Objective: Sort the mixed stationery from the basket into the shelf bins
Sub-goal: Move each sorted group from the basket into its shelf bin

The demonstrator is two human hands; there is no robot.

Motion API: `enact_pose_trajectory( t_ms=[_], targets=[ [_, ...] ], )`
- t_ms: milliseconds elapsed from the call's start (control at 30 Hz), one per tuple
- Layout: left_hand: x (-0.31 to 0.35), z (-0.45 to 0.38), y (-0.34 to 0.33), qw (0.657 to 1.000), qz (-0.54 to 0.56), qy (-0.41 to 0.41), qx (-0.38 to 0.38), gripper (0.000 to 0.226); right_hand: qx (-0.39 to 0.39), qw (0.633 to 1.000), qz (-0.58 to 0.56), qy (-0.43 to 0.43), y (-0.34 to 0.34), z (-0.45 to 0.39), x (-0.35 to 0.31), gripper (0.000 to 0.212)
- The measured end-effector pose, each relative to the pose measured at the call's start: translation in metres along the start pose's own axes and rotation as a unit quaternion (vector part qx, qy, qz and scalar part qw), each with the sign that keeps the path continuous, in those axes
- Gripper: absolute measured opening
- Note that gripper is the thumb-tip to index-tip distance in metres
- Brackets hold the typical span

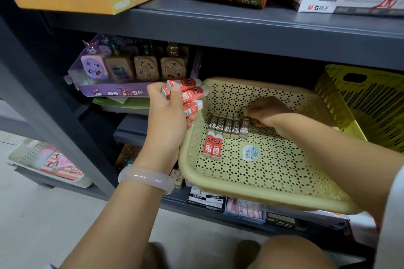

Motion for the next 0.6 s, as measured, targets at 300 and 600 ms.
enact_pose_trajectory(
  t_ms=[300,600],
  targets=[
    [0.0,0.0,-0.001,1.0,0.006,-0.002,0.001,0.014,-0.109,0.961,0.208,0.143,-0.01,0.011,-0.01,0.053],
    [0.002,0.001,0.001,1.0,-0.004,-0.011,0.002,0.014,-0.102,0.915,0.315,0.232,-0.027,0.005,-0.008,0.073]
  ],
)
Point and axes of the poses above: each hand's wrist, its own z-axis away from the middle knuckle, its own y-axis out of the back of the hand, x = y × z, the point moved 5 cm from there along -z, towards the middle knuckle, and after that the axes turned 2 degrees about z, right-handed, at the moved point
